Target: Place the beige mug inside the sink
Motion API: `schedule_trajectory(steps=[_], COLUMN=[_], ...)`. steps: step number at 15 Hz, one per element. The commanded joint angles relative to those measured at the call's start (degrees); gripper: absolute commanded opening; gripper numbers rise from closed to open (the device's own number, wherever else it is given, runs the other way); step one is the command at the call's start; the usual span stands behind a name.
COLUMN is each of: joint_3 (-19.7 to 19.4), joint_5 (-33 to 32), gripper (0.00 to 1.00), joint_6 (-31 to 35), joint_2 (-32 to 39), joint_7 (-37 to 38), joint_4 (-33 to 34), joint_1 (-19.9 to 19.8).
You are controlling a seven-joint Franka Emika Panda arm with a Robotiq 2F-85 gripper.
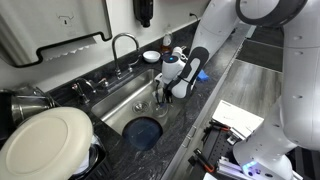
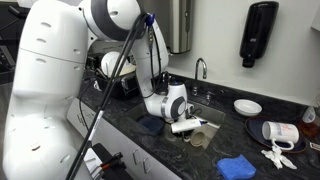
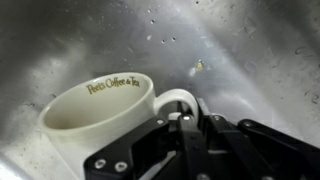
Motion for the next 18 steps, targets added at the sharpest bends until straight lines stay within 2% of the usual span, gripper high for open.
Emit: schedule_trajectory(steps=[1,2,4,7,12,18], joint_3=[3.22,3.80,4.30,4.08,-0.84,-0.79], joint_5=[1.44,1.58,1.48,0.98,-1.93,-2.35], gripper=[0.02,0.35,0.42,0.62,0.98,1.00], joint_6=[-1.87,-2.01,-1.80,-3.29,-3.89,-6.31], joint_2=[2.93,3.07,2.87,0.66,-3.73,-10.07], joint_7=[2.89,3.44,4.44,5.49,10.46,8.93], joint_4=[2.54,2.60,2.22,1.47,-0.69,-3.61], joint_1=[-2.54,-3.12,-3.66,-4.00,-1.25,-3.12])
